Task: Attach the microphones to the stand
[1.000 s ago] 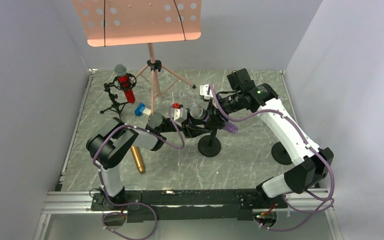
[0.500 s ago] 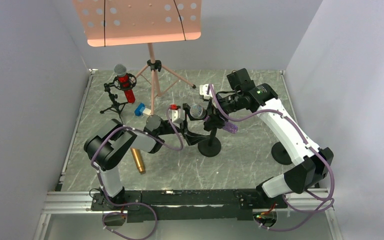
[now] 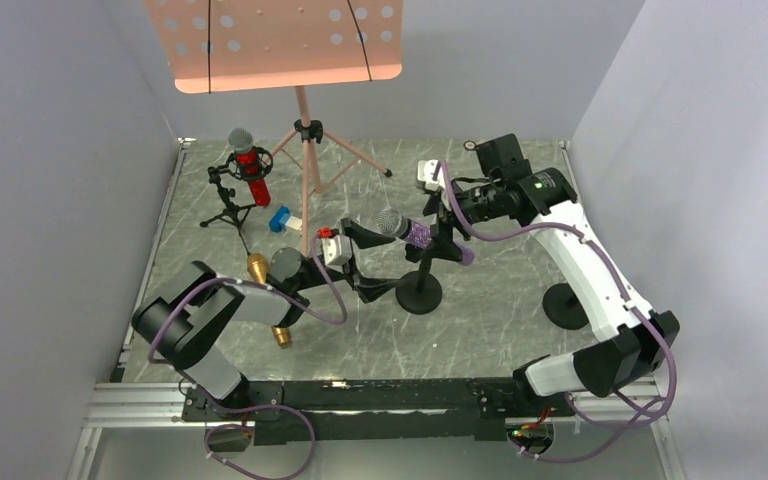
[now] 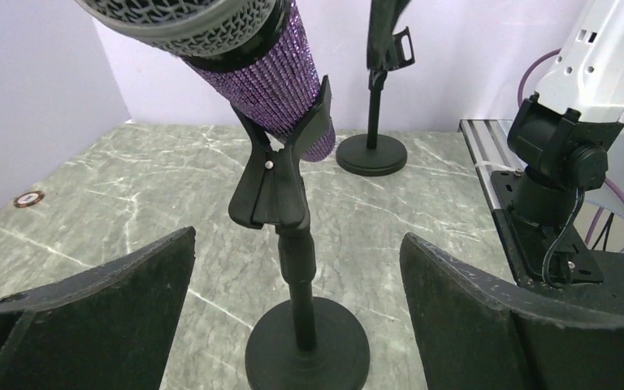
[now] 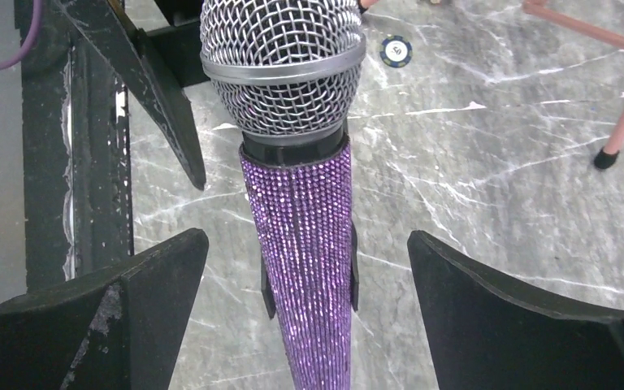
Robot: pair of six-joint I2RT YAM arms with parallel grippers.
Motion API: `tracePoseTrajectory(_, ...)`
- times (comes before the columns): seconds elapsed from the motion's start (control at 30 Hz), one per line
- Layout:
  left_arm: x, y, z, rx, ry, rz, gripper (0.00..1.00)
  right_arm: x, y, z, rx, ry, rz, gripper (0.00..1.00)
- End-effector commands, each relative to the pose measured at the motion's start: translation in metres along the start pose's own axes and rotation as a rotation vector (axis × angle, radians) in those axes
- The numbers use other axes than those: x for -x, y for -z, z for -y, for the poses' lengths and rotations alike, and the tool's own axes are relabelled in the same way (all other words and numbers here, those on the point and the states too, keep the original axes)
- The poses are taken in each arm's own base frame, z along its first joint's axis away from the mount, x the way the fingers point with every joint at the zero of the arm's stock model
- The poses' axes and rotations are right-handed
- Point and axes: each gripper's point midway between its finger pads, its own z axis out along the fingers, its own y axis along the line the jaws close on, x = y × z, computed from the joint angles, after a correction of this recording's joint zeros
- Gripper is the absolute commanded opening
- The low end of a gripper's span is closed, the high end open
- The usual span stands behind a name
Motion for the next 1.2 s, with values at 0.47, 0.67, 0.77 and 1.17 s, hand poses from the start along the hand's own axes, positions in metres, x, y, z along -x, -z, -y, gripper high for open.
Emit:
tracePoseTrajectory(0.47,0.032,0.074,0.014,0.28,-0.081,-0.236,0.99,-0.015,0.018,-0.02,0.027,0.148,0.166,1.0)
tracePoseTrajectory(0.67,0.037,0.11,0.021,0.393,0.004,-0.401,0.99,-0.019,0.009,-0.012,0.06,0.135,0.191,1.0)
tracePoseTrajectory(0.77,0.05,0.119,0.02,0.446,0.028,-0.42,0.99,-0.02,0.005,-0.012,0.079,0.11,0.204,0.99)
tracePoseTrajectory(1.17,0.049,0.167,0.021,0.543,-0.077,-0.609,0.99,-0.016,0.017,-0.001,0.063,0.094,0.199,0.99)
